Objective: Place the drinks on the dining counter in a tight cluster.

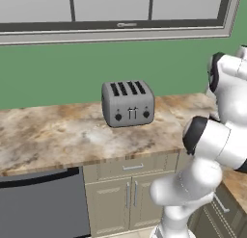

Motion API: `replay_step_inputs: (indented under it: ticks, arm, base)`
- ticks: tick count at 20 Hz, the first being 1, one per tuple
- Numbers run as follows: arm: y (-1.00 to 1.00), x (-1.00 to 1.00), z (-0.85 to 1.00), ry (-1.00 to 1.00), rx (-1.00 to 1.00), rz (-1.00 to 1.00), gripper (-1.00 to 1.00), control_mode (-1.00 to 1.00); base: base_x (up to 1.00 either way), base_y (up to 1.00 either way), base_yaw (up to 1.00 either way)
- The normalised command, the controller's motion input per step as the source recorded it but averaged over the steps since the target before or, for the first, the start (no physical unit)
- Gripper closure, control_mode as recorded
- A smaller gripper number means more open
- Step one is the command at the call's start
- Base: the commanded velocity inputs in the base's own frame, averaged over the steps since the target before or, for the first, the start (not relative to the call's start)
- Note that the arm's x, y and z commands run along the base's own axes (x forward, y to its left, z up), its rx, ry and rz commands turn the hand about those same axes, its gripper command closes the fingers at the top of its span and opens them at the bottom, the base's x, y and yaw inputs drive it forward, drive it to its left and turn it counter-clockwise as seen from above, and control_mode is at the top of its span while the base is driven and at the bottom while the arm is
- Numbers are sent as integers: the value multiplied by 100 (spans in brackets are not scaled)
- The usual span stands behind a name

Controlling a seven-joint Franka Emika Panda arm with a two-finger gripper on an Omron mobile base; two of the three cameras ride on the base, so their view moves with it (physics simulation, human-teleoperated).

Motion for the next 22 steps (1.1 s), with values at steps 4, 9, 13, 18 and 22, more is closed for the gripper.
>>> replay_step_inputs:
  ticks: [4, 9, 13, 18, 22]
  arm:
    - [91, -88, 33, 0, 0, 0, 100, -100]
    - [78, -42, 43, -2, 0, 1, 100, -100]
    - [55, -9, 60, -2, 0, 0, 100, -100]
    - [20, -10, 20, -5, 0, 0, 100, -100]
    - [0, -1, 0, 0, 0, 0, 100, -100]
  base:
    - [0, 0, 0]
    - [0, 0, 0]
    - [0, 0, 0]
    - [0, 0, 0]
    - [0, 0, 0]
